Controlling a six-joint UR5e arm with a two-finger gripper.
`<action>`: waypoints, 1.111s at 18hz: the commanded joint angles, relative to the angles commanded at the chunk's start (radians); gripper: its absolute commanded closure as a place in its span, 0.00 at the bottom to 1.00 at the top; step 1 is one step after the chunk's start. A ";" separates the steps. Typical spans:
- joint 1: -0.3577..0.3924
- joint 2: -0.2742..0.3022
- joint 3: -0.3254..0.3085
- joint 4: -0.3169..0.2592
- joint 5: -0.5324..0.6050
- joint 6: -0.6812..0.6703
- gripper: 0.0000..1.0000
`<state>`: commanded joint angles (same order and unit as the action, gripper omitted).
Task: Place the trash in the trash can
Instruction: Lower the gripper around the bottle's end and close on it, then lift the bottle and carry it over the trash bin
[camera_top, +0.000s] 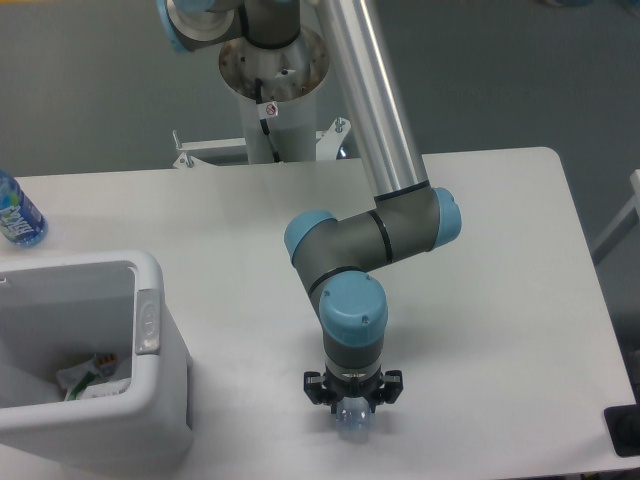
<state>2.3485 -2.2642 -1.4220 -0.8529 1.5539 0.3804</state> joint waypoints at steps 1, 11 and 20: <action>0.000 0.002 -0.002 0.000 0.000 0.002 0.39; 0.028 0.098 0.075 0.000 -0.127 -0.021 0.40; 0.046 0.130 0.288 0.035 -0.324 -0.328 0.40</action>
<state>2.3946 -2.1338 -1.1338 -0.8177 1.2304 0.0524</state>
